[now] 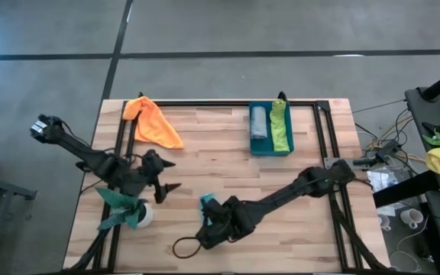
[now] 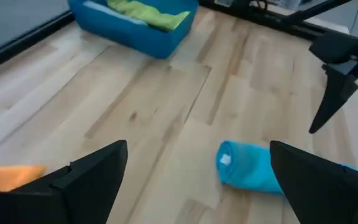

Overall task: Roll microfiber towels into tight, uniform cylinder then place into a basket
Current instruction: Stack the blue towel on the green towel in the blue bin

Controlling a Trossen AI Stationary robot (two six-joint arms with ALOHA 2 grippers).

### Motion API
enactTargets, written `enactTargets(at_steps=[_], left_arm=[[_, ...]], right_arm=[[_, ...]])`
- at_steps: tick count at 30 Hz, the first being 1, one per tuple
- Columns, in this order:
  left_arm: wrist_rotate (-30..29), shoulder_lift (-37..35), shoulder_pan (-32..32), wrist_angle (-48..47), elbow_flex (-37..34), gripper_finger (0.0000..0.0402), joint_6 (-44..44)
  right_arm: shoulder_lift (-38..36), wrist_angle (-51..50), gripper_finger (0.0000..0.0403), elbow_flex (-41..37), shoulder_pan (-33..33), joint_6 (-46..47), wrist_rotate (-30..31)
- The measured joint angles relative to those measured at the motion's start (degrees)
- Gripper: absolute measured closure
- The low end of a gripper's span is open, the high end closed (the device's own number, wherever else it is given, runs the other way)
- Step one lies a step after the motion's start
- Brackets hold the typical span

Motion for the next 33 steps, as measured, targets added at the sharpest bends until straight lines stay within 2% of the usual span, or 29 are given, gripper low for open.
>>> enactTargets(at_steps=[2, 5, 12, 16, 20, 23, 28, 33], left_arm=[[-0.18, -1.94, 0.19, -0.36, -1.85, 0.0025, -0.18], [-0.60, -4.04, 0.20, -0.08, -4.32, 0.0025, -2.30], [-0.70, -5.80, 0.29, 0.53, -7.83, 0.0025, -3.03], [-0.59, -5.35, 0.29, 0.59, -7.91, 0.0025, 0.21], [3.17, -5.30, 0.29, 0.55, -7.91, 0.0025, 3.73], [4.49, -5.32, 0.29, 0.53, -7.94, 0.0025, 4.51], [4.58, -5.19, 0.29, 0.52, -7.99, 0.0025, 4.59], [4.64, -5.03, 0.29, 0.51, -8.43, 0.0025, 5.04]], right_arm=[[-0.07, 3.66, 0.0067, -2.32, -0.54, 0.90, -1.42], [-0.35, 2.42, 0.0067, -5.56, -1.60, 3.82, -4.46], [-0.53, 1.64, 0.0067, -5.03, -2.00, 4.25, -4.45], [-0.70, 6.02, 0.0067, -4.61, -1.96, 1.69, -4.84], [-0.70, 9.24, 0.0067, -4.67, -2.17, 1.81, -5.29], [-0.70, 7.05, 0.0067, -4.54, -2.62, 1.82, -3.59], [-0.70, 4.58, 0.0067, -4.79, -2.21, 2.04, 4.75], [-0.72, 4.52, 0.0067, -6.69, -2.28, 3.31, 5.32]])
